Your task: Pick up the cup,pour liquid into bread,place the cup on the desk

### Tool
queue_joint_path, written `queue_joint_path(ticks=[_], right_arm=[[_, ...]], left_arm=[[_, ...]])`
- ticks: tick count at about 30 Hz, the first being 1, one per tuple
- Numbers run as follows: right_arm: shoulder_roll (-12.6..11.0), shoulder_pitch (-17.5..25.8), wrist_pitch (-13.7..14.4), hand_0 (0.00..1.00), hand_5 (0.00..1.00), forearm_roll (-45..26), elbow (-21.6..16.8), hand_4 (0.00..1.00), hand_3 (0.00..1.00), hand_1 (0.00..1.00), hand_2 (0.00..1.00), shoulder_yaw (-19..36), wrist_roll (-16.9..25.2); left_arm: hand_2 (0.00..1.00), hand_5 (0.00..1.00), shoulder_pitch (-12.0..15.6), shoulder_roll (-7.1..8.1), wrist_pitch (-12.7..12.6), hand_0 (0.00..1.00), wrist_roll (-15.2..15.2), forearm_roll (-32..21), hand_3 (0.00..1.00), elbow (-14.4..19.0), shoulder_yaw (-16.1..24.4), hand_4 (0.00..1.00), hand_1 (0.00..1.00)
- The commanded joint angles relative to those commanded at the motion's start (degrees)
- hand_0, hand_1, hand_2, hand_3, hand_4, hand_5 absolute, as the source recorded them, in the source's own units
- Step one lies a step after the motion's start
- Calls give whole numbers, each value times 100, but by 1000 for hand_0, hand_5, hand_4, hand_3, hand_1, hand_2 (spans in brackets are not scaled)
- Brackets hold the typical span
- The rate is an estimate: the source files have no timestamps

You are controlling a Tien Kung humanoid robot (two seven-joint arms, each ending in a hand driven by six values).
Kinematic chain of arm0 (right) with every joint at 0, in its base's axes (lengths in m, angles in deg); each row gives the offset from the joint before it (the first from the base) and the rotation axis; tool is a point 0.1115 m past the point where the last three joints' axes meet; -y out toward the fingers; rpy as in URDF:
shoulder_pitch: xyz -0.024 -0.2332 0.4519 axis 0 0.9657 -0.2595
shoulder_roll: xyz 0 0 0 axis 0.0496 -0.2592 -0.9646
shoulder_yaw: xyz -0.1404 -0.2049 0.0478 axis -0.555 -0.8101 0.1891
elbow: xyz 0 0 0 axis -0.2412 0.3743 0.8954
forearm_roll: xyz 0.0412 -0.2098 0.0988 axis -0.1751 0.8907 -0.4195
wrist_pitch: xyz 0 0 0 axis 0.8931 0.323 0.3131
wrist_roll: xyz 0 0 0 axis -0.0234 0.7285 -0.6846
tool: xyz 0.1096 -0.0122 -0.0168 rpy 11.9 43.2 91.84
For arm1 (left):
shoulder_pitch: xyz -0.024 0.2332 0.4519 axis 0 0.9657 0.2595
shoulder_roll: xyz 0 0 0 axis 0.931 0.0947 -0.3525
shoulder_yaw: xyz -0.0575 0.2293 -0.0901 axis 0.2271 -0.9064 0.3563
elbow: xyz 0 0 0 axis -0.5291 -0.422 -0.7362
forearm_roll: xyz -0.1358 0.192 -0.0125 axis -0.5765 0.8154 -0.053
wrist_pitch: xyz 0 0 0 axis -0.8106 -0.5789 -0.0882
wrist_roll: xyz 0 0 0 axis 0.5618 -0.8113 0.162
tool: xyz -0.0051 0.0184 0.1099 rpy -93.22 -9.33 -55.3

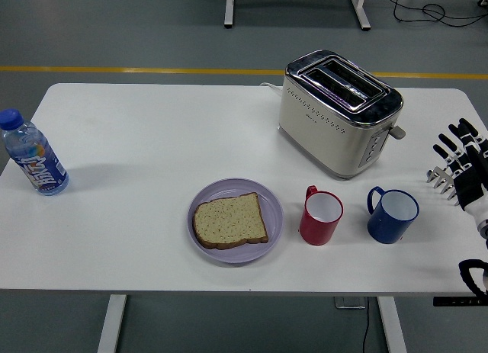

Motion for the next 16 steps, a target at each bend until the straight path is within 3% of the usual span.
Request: queue_joint_path(ticks=[5,16], right_arm=[[11,-19,-8,716,278,31,18,732,651,629,696,23,-10],[59,-24,-309,704,270,503,139,724,628,609,674,-37,-176]], left_arm=[[704,998,-17,2,0,689,14,22,561,1,13,259,698],[704,998,-32,-5,1,689,36,49,561,0,23,261,699]])
